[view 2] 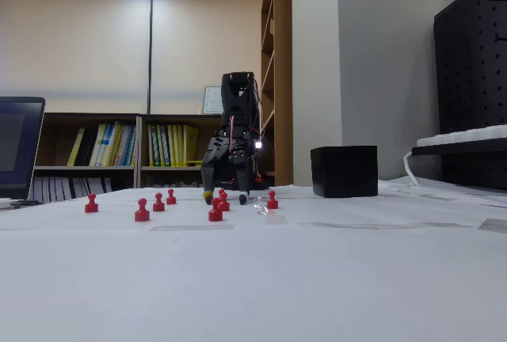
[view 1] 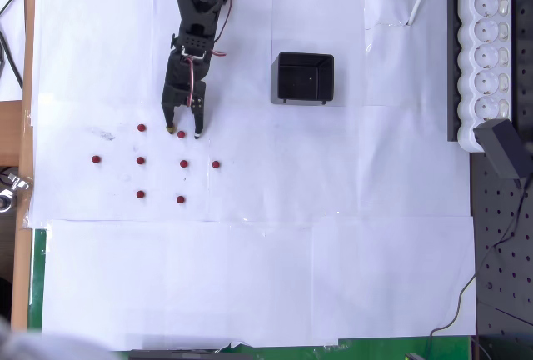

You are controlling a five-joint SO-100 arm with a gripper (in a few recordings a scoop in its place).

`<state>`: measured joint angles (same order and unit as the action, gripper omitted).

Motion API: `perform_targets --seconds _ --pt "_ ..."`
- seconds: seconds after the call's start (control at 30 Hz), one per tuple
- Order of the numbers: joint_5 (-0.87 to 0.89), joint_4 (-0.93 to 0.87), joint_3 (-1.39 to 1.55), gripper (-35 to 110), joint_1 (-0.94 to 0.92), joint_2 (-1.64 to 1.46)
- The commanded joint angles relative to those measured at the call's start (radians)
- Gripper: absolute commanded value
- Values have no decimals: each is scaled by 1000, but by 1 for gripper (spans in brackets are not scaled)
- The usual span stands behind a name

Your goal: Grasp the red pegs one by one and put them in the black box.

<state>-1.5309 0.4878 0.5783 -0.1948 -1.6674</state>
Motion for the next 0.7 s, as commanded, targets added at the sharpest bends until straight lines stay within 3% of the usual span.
perform_targets --seconds 0.0,0.23,0.67 --pt "-14 6 20 20 3 -15" --pt "-14 11 17 19 14 -20" --pt "-14 -3 17 0 17 -15"
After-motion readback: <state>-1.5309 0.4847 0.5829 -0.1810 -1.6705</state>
